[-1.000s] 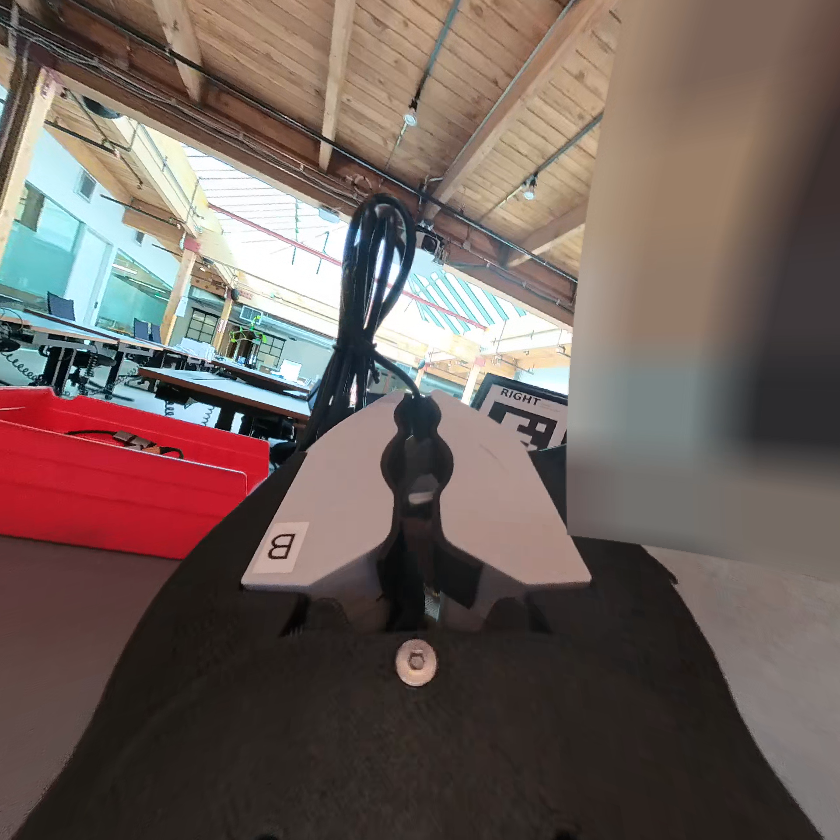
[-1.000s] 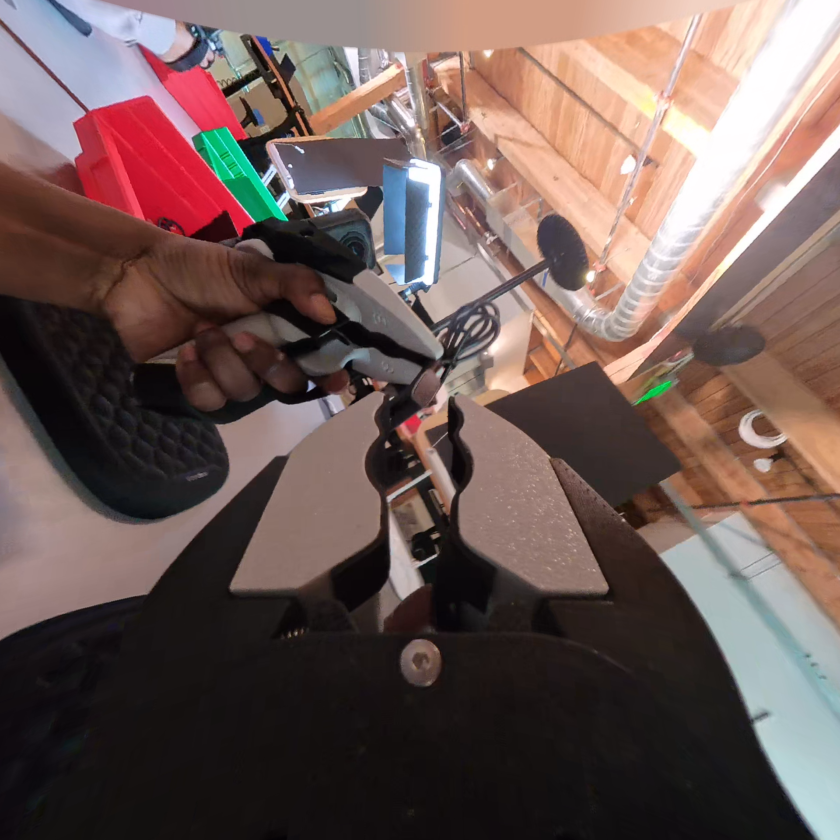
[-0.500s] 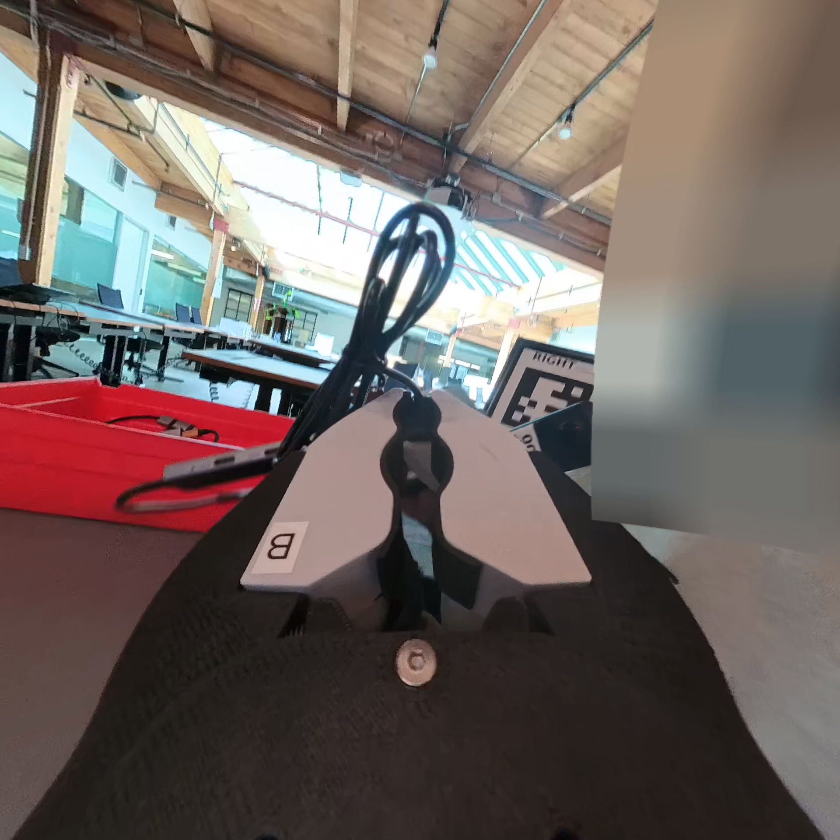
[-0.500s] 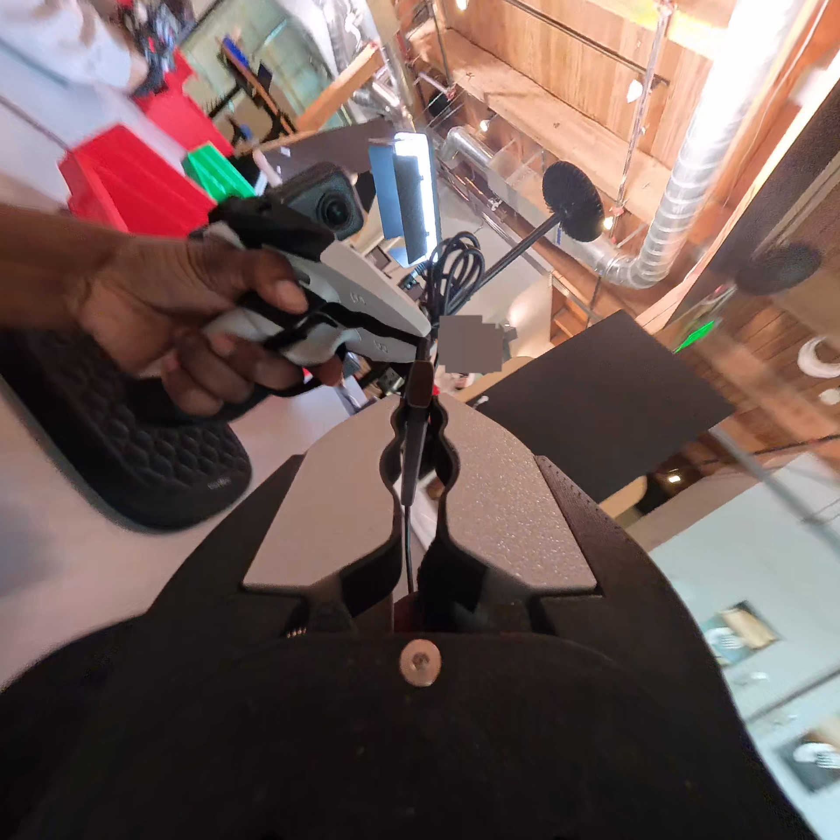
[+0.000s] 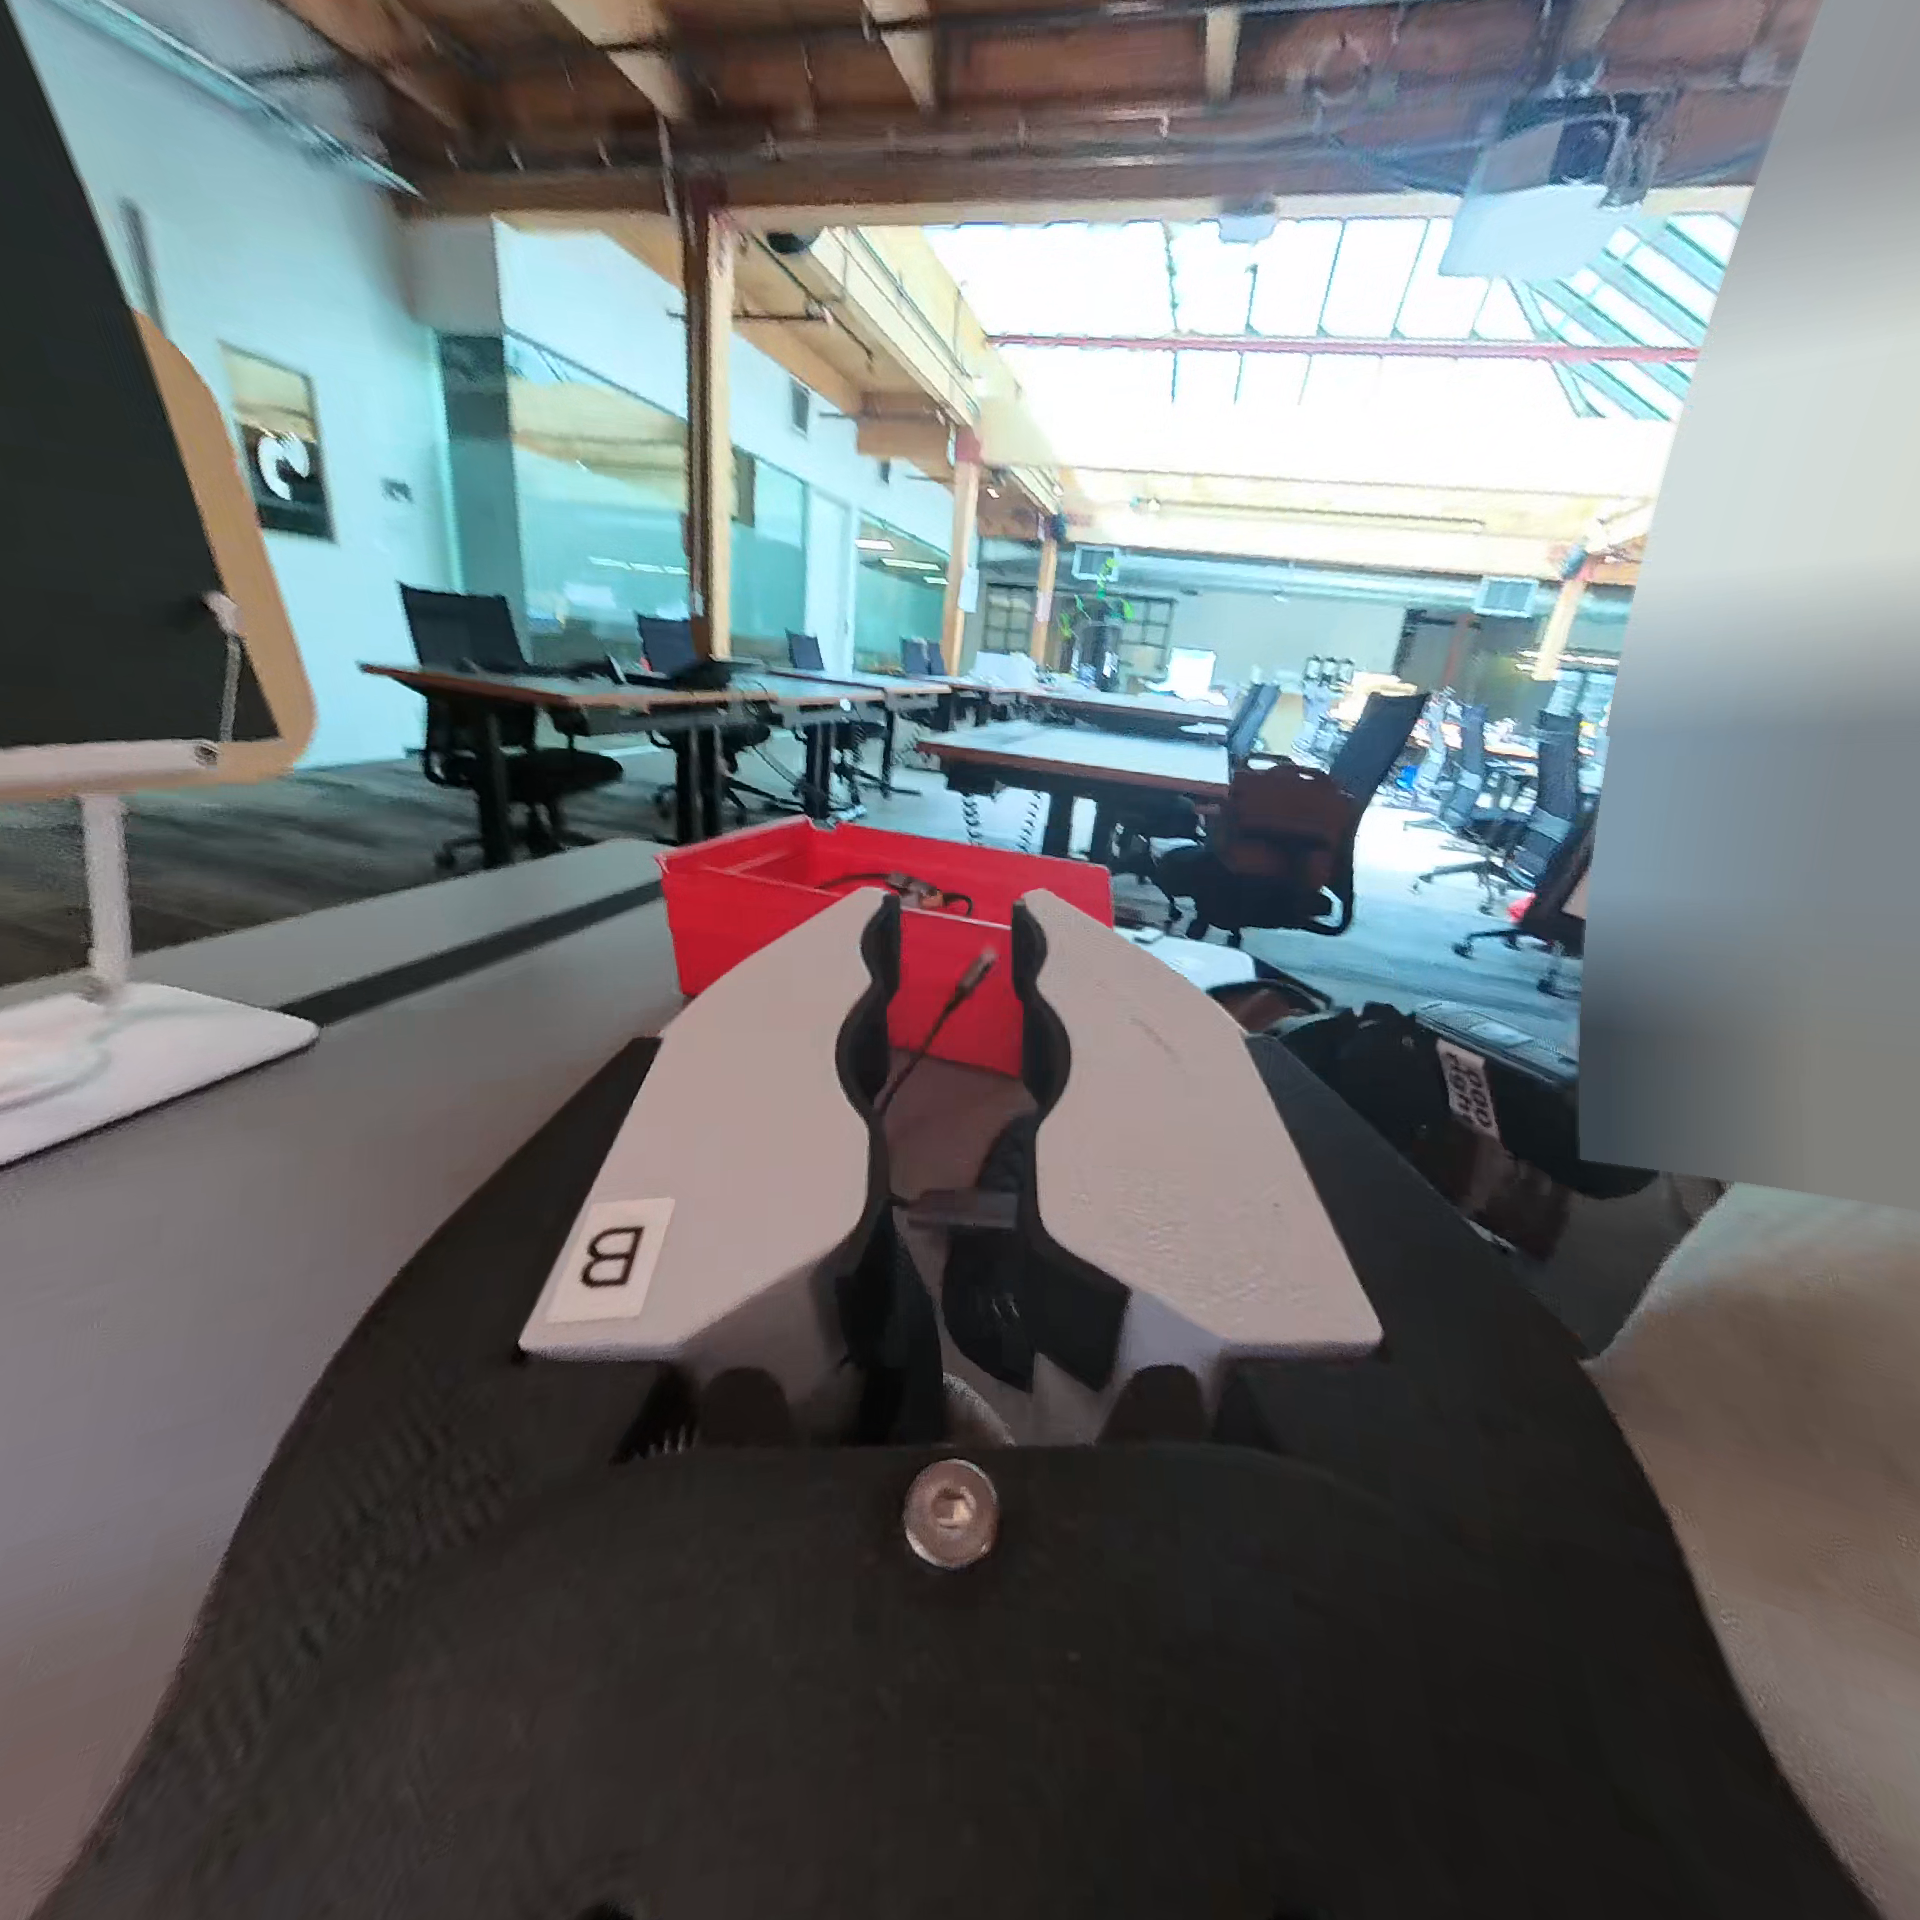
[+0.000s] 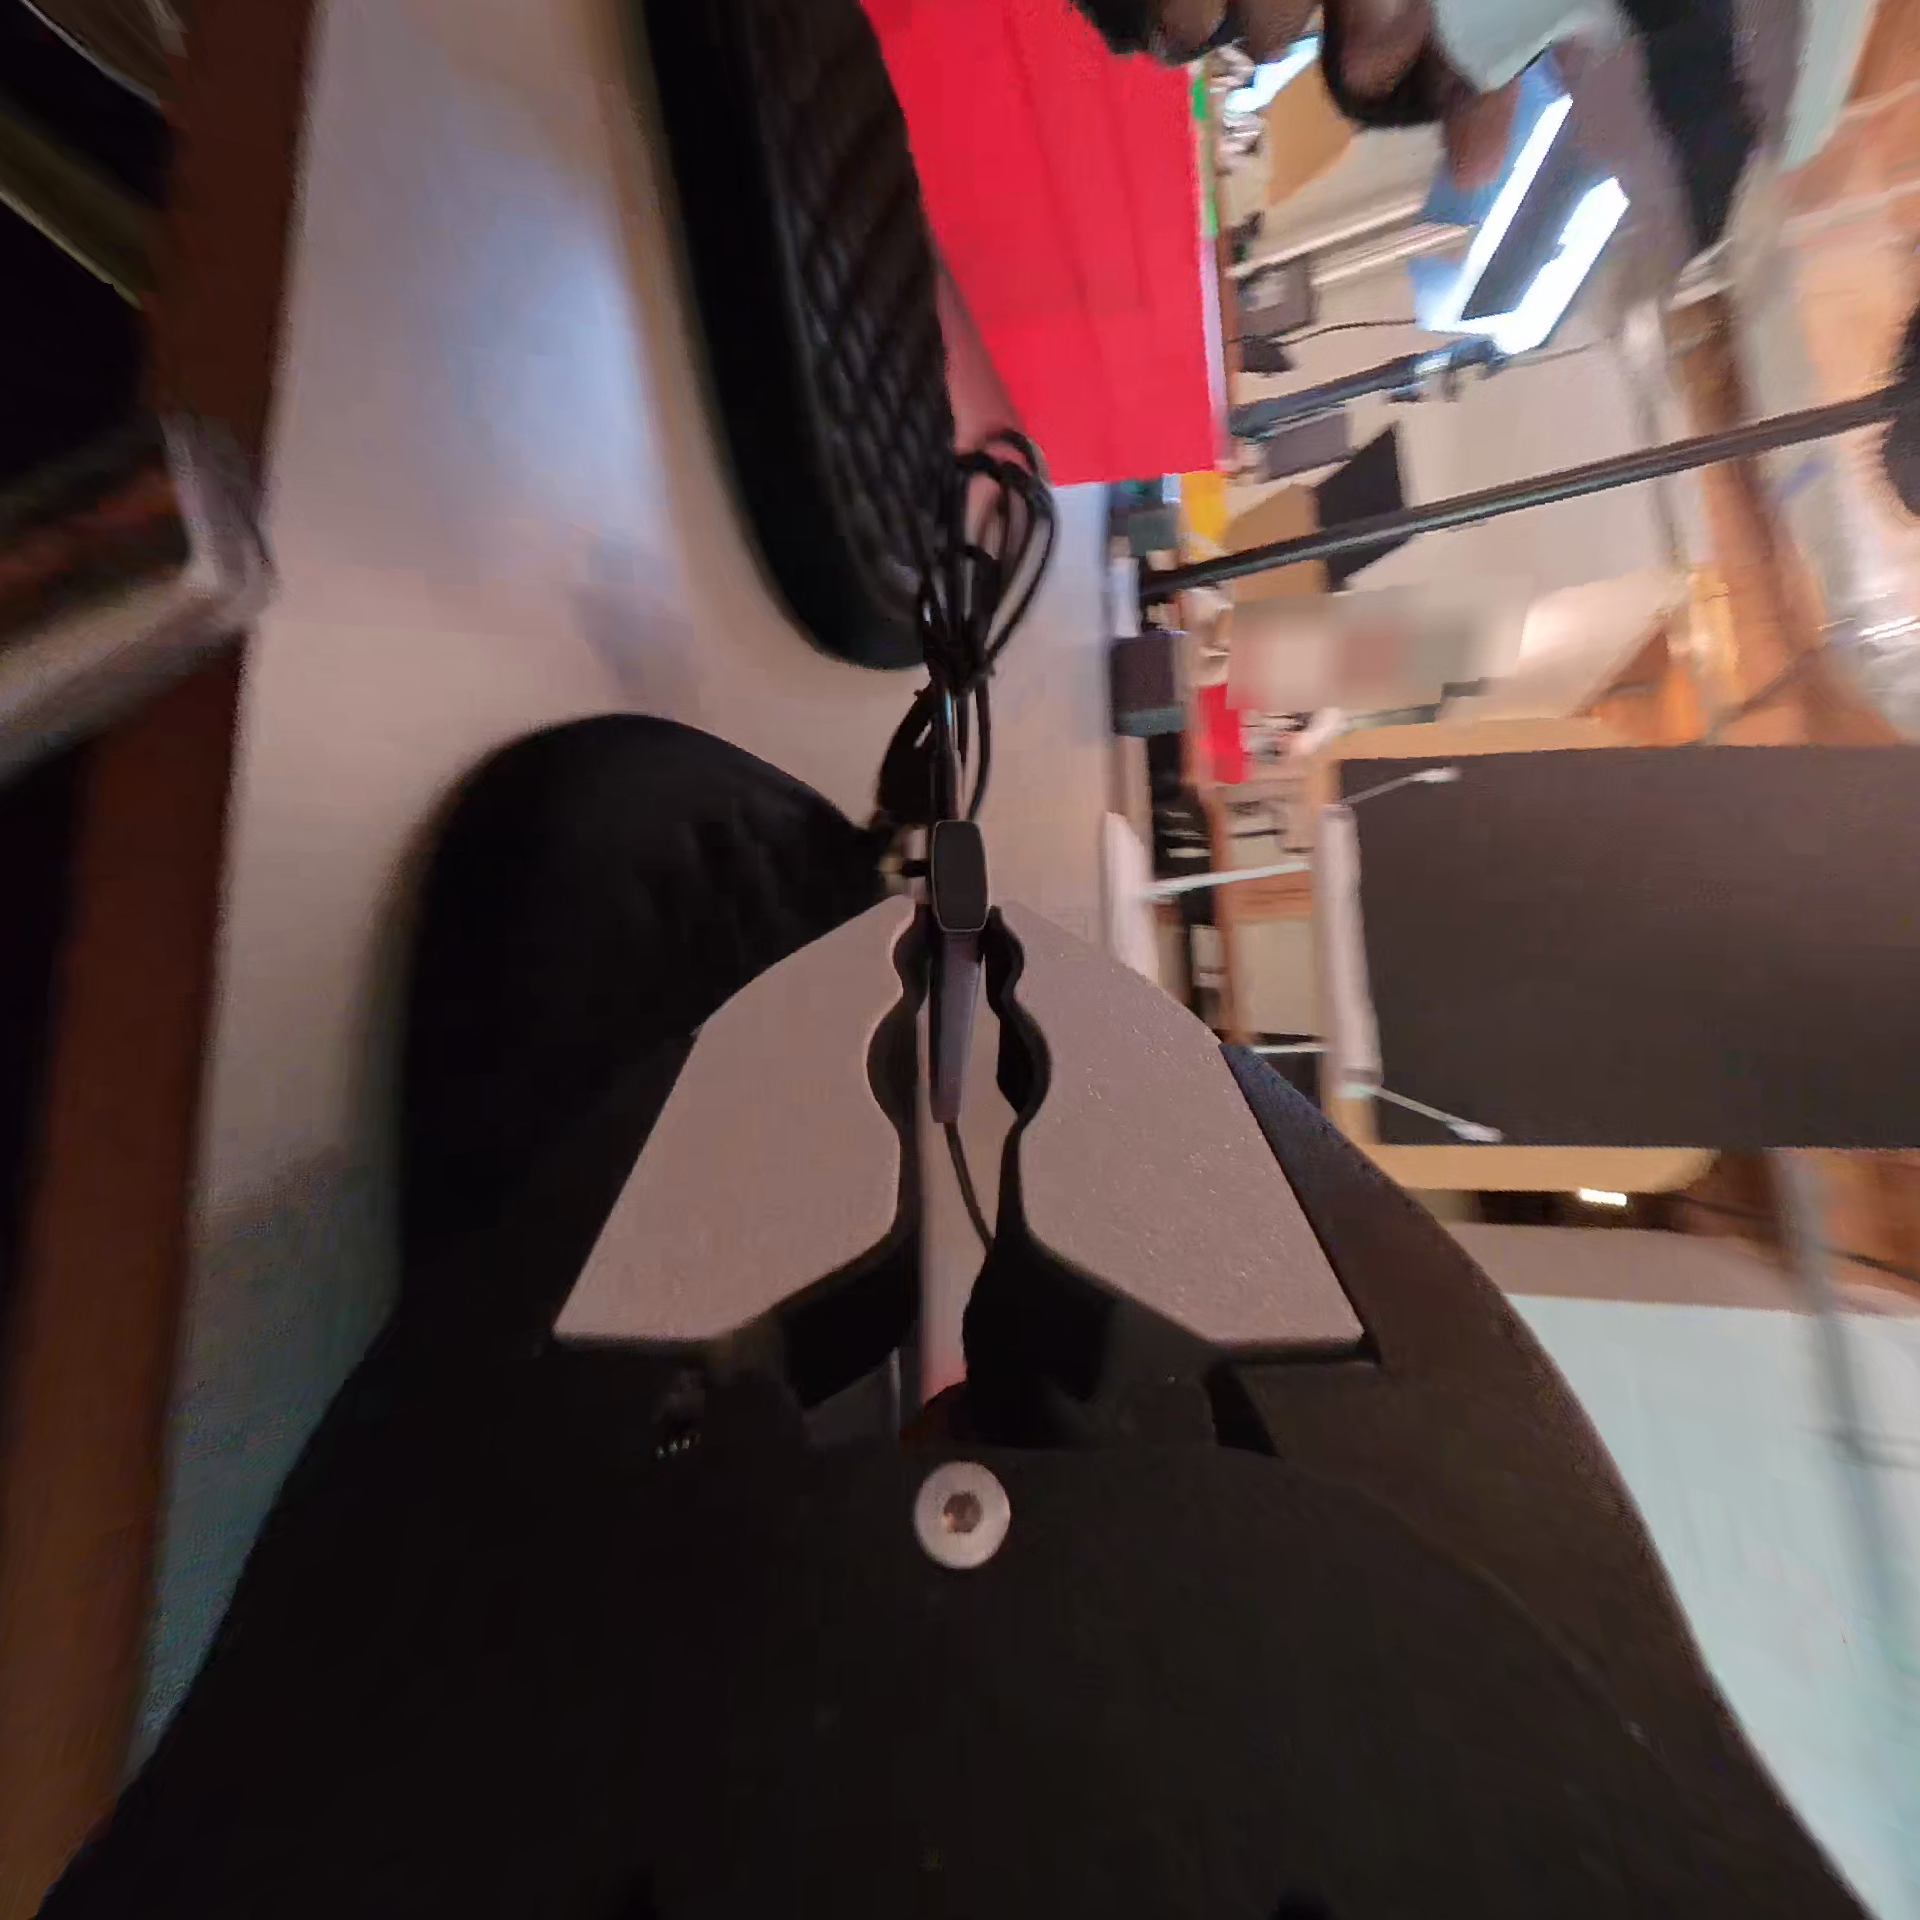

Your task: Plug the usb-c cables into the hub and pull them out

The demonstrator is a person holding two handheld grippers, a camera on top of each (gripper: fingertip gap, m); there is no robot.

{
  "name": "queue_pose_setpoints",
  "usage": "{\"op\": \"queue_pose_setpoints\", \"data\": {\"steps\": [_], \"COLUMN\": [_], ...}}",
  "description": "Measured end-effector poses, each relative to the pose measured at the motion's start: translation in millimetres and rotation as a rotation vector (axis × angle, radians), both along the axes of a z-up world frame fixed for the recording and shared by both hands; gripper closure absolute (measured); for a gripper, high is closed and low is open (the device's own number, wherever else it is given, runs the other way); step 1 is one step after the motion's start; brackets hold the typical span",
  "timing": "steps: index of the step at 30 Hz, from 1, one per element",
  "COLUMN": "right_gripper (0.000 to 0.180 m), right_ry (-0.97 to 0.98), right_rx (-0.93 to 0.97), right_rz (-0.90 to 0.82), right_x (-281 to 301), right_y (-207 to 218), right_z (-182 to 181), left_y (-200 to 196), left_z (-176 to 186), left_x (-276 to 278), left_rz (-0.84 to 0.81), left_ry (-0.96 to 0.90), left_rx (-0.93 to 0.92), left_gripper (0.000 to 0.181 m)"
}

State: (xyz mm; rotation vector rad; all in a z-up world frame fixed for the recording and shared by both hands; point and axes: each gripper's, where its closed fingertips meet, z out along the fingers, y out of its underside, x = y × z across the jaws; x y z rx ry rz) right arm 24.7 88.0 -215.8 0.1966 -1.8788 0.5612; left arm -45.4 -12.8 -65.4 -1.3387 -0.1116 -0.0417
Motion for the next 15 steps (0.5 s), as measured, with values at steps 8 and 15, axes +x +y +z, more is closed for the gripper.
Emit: {"op": "queue_pose_setpoints", "data": {"steps": [8, 15], "right_gripper": [0.154, 0.140], "right_ry": [-0.576, -0.856], "right_rx": [-0.238, -0.587], "right_rz": [-0.081, 0.005], "right_x": [18.7, 37.8], "right_y": [15.5, 14.9], "right_z": [-25.2, 6.4], "left_y": [-53.4, -232.5], "left_z": [28.4, 70.2], "left_x": [-22.3, -28.3], "left_rz": [0.344, 1.113], "left_ry": [0.109, 0.209], "left_rx": [-0.004, 0.101], "left_gripper": [0.153, 0.153]}}
